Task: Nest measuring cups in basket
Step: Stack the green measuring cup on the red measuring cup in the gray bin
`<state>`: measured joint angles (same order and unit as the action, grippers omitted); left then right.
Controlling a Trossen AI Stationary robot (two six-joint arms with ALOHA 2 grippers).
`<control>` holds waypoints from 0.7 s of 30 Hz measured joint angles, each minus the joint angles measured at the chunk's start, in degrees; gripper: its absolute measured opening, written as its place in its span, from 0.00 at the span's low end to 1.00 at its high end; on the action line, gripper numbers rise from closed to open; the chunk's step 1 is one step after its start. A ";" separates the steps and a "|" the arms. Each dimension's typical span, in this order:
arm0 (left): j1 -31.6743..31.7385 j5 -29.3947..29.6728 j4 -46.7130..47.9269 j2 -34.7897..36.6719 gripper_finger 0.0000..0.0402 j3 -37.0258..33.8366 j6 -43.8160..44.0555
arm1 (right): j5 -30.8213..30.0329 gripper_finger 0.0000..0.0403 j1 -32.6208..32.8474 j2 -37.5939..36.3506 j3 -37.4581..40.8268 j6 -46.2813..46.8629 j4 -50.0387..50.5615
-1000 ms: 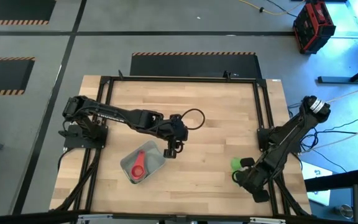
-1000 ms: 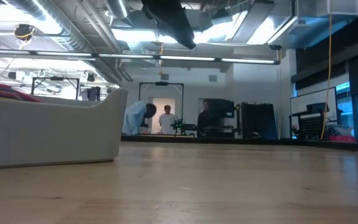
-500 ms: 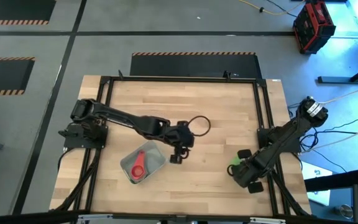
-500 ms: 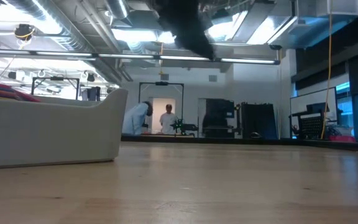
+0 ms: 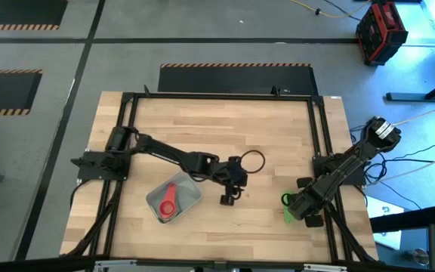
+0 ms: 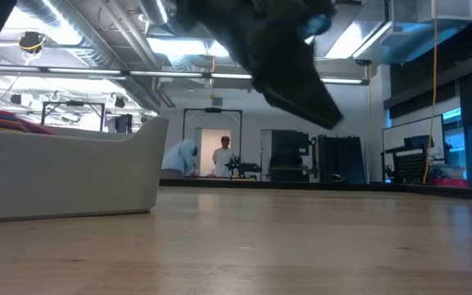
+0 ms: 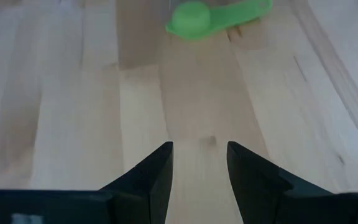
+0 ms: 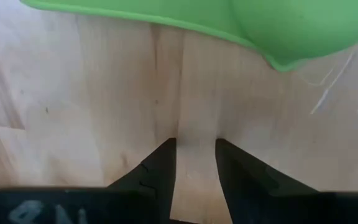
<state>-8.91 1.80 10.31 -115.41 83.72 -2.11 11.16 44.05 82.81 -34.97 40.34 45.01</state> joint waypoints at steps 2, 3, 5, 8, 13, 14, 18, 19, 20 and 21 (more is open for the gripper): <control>-0.02 0.00 -2.67 -1.49 0.36 0.00 0.00 | -0.15 0.30 -0.14 0.02 -0.01 -0.12 -0.20; 0.00 0.00 -3.50 -2.12 0.36 0.00 0.00 | -0.31 0.30 -0.34 0.02 0.01 -0.36 -0.28; 0.00 0.00 -5.36 -3.29 0.36 0.00 0.00 | -0.29 0.30 -0.52 0.04 0.03 -0.58 -0.39; -0.01 0.00 -5.95 -4.05 0.36 0.00 0.00 | -0.19 0.30 -1.03 0.06 0.05 -0.74 -0.62; 0.00 0.01 -6.11 -4.33 0.36 0.03 0.00 | 0.08 0.30 -2.08 0.06 0.05 -0.76 -1.19; -0.01 0.02 -6.24 -4.33 0.36 0.04 0.00 | 0.12 0.30 -2.33 0.06 0.05 -0.76 -1.24; 0.00 0.02 -7.34 -4.33 0.36 0.04 0.00 | 0.08 0.30 -3.53 0.22 -0.68 -1.09 -1.07; 0.00 0.02 -7.61 -4.33 0.36 0.04 0.00 | -0.14 0.30 -3.81 0.31 -1.08 -1.32 -0.93; 0.00 0.02 -7.58 -4.33 0.36 0.04 -0.02 | -0.67 0.30 -4.02 0.36 -1.52 -1.62 -0.88; 0.00 0.02 -7.50 -4.33 0.36 0.04 -0.01 | -1.35 0.30 -4.19 0.44 -1.99 -1.92 -0.92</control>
<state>-8.91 1.83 2.82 -119.74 83.77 -2.12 9.81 39.87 83.25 -36.96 38.42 44.09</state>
